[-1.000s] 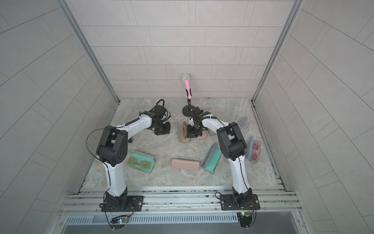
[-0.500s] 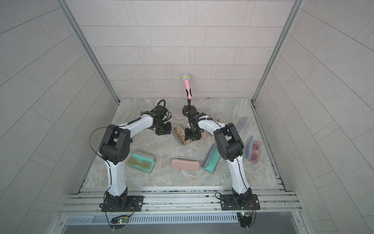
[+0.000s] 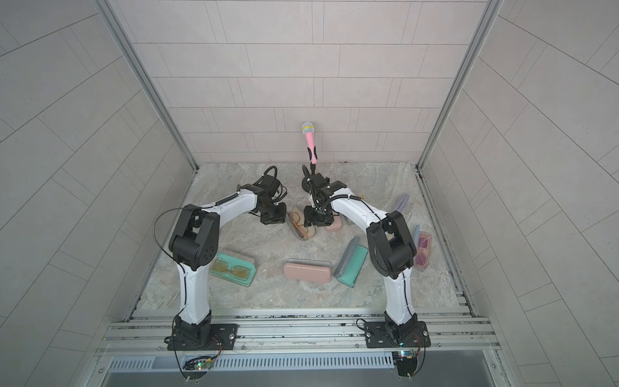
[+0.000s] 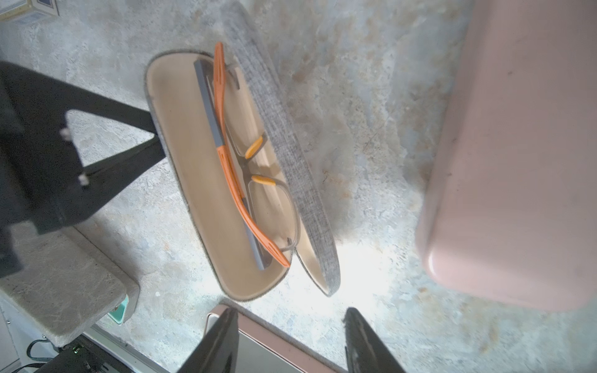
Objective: Close the glasses case
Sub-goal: Adjust the glasses case at the center of the board, then close the glasses case at the center of the board.
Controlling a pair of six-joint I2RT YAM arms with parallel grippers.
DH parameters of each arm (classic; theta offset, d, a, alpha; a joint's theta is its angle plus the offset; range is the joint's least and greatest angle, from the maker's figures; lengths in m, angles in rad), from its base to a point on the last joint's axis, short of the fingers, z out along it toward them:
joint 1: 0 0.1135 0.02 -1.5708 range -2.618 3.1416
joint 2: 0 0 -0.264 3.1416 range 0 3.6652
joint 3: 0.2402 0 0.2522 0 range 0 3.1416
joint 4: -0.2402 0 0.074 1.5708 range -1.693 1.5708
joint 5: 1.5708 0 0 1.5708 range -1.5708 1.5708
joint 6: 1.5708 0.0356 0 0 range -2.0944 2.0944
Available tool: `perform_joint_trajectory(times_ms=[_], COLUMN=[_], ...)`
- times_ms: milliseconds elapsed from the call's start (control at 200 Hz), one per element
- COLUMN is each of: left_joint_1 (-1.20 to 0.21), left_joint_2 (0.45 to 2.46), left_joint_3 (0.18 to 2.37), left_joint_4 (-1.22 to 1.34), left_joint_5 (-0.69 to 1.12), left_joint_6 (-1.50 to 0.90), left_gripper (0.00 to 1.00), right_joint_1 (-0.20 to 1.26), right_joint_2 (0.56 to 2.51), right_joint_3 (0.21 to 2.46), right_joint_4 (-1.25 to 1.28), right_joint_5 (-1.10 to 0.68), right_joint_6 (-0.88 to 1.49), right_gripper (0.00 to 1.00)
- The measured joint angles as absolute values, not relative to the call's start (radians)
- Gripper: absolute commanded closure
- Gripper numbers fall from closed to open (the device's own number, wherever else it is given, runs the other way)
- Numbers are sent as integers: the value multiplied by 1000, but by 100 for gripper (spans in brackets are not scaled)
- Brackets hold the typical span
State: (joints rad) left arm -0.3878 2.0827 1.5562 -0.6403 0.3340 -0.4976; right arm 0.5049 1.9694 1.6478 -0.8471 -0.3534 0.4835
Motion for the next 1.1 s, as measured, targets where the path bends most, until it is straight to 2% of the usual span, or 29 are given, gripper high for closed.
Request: perform_joint_trajectory(times_ms=[145, 270, 475, 731, 1101], left_joint_1=[-388, -388, -388, -399, -460], left_joint_2=[2108, 2128, 2133, 2132, 2133], left_joint_3=[1592, 1623, 1630, 1554, 1579], left_joint_4=[-641, -644, -647, -646, -660], left_joint_5=[334, 334, 335, 340, 347], left_joint_6=[-498, -498, -498, -520, -542], left_gripper=[100, 100, 100, 100, 100], right_joint_1=[503, 498, 490, 490, 515], right_joint_2=[1988, 2022, 2086, 2172, 2216], right_joint_3=[1702, 1740, 1775, 1781, 1841], right_joint_4=[-873, -876, -878, -879, -912], right_joint_5=[-302, -260, -242, -248, -267], right_joint_6=[445, 439, 427, 421, 384], right_gripper=[80, 89, 93, 93, 92])
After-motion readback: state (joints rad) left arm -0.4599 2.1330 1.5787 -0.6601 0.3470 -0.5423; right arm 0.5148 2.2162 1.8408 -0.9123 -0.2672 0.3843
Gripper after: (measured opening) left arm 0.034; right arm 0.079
